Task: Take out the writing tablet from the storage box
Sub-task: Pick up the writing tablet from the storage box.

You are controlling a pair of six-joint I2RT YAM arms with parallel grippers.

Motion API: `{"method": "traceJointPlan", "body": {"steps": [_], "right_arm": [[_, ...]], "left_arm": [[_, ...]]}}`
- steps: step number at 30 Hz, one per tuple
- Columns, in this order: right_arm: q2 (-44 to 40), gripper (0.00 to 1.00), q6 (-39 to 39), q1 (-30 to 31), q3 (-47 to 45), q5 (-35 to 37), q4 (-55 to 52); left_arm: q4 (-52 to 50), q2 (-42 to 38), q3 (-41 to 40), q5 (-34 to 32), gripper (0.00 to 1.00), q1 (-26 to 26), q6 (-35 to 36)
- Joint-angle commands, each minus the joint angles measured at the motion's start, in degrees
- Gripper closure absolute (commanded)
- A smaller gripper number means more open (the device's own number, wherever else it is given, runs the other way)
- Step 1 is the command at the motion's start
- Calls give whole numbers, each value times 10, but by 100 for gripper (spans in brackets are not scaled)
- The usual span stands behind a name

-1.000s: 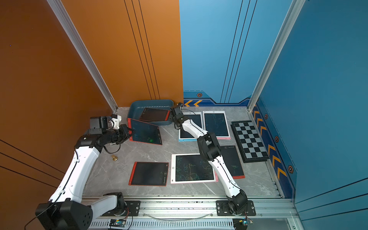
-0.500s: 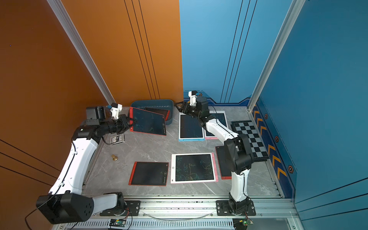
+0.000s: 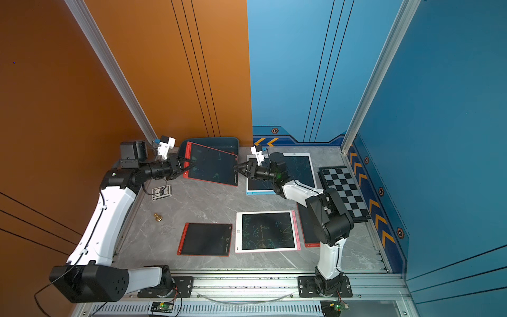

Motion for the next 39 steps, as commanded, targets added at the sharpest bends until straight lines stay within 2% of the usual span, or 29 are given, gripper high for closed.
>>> {"method": "traceJointPlan", "body": {"steps": [1,5,16,20,24,25,27,29,31,35,39], "right_arm": [[-11,42,98,-5,-14,-33,166],[8,55,180,-13,-24,-42,277],[13,80,240,-27,-60,-37,351],[27,85,280,-29,-61,-25,395],[33,88,287,-30,-63,-5,399],[32,89,286,-30,-65,4,399],[30,92,284,-31,-70,29,399],[28,96,284,-31,-75,59,399],[28,96,285,-31,-76,85,399],[29,96,288,-28,-79,136,399],[23,96,288,-25,-97,214,399]], "left_arm": [[12,9,16,41,100,-4,5],[12,38,30,53,100,0,15],[13,157,135,96,100,8,28],[13,195,169,102,95,-1,30],[12,224,199,93,76,-6,25],[12,229,205,83,65,-7,23],[12,233,215,51,49,-8,20],[12,232,225,21,40,-10,19],[12,230,237,-7,26,-13,14],[12,217,244,-74,16,-13,6],[56,177,188,-139,15,-13,-23]]}}
